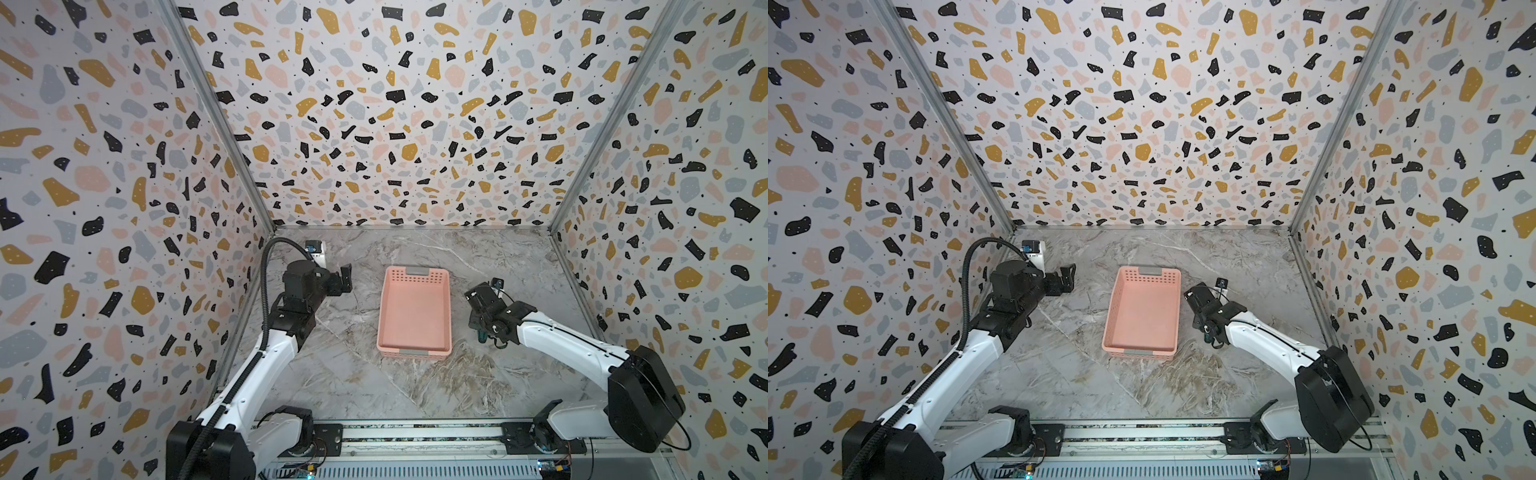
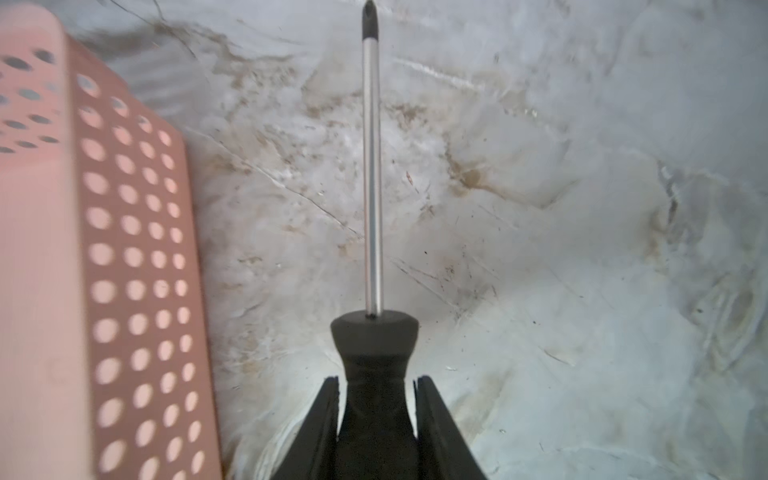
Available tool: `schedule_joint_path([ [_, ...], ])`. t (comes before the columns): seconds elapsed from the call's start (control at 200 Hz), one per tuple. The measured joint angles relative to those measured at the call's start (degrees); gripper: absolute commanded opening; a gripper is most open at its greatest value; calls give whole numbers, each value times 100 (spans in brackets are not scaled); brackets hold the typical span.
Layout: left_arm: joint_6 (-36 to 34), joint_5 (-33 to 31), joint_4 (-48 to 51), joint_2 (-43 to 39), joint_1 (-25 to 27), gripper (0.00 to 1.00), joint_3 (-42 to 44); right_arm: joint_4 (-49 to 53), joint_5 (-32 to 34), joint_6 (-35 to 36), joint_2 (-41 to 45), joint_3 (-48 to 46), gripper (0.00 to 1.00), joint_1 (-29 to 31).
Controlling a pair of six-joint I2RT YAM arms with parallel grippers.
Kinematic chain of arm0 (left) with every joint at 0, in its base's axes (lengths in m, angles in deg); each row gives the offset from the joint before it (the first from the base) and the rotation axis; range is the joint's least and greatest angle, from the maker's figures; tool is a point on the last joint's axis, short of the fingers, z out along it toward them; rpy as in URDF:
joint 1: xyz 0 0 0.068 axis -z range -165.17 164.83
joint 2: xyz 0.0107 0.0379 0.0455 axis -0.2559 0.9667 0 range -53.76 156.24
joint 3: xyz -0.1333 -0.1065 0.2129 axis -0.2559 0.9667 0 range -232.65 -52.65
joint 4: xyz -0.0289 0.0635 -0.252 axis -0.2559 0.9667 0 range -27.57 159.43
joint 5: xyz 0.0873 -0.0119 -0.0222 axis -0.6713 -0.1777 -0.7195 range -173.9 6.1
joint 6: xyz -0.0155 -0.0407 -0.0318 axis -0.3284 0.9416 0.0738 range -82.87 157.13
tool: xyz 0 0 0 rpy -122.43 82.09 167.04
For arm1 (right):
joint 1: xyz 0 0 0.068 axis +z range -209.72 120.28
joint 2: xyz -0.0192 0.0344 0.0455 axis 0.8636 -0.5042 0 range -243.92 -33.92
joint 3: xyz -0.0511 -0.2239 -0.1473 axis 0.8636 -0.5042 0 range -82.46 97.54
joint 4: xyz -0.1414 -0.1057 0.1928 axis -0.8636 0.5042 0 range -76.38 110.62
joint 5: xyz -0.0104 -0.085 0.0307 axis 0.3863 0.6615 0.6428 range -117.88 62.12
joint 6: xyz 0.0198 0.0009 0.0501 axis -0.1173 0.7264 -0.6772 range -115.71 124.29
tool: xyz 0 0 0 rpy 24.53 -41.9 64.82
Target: Put the screwdriver in the bin
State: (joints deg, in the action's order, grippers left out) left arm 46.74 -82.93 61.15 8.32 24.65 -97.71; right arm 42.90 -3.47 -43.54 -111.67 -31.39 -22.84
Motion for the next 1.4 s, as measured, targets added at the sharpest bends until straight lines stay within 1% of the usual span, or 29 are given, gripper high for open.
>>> schedule_joint_path([
  [0.11,0,0,-2,0,0,100,0,96,111,81,-55,490,8,328],
  [0.21,2,0,0,4,0,99,0,98,138,103,-372,1005,8,673],
  [0.361,0,0,-2,9,0,100,0,-48,63,170,-1381,1801,9,1167],
  [0.476,0,-4,0,9,0,100,0,-210,-74,214,-2277,2302,9,1386],
  [0.581,0,-4,2,9,0,99,0,-372,-256,256,-2914,2450,9,1451],
  [0.696,0,-7,2,9,0,100,0,-424,-382,313,-3338,2448,11,1445],
  [0.741,-2,-7,2,9,0,99,0,-450,-411,321,-3440,2446,15,1445],
  [0.791,-2,-7,4,7,0,100,0,-479,-428,334,-3491,2437,22,1445],
  [0.826,-2,-9,4,7,0,100,0,-501,-435,341,-3493,2428,34,1445],
  [0.921,0,-17,7,-2,0,100,0,-592,-422,385,-3491,2428,61,1445],
  [0.976,-2,-22,2,-4,0,99,0,-616,-428,413,-3491,2428,72,1445],
  [1.016,0,-26,4,-4,0,99,0,-623,-415,448,-3491,2428,78,1445],
  [1.062,-2,-44,7,-9,0,100,0,-634,-413,461,-3482,2428,82,1445],
  [1.217,-2,-103,-4,-70,0,100,0,-546,-297,588,-3268,2433,91,1445],
  [1.312,-7,-151,-20,-136,0,100,0,-470,-164,782,-2852,2457,96,1445],
  [1.357,-37,-164,-46,-162,0,100,2,-466,-107,951,-2566,2487,100,1434],
  [1.402,-76,-181,-52,-188,0,100,2,-498,-52,1139,-2258,2514,99,1405],
])
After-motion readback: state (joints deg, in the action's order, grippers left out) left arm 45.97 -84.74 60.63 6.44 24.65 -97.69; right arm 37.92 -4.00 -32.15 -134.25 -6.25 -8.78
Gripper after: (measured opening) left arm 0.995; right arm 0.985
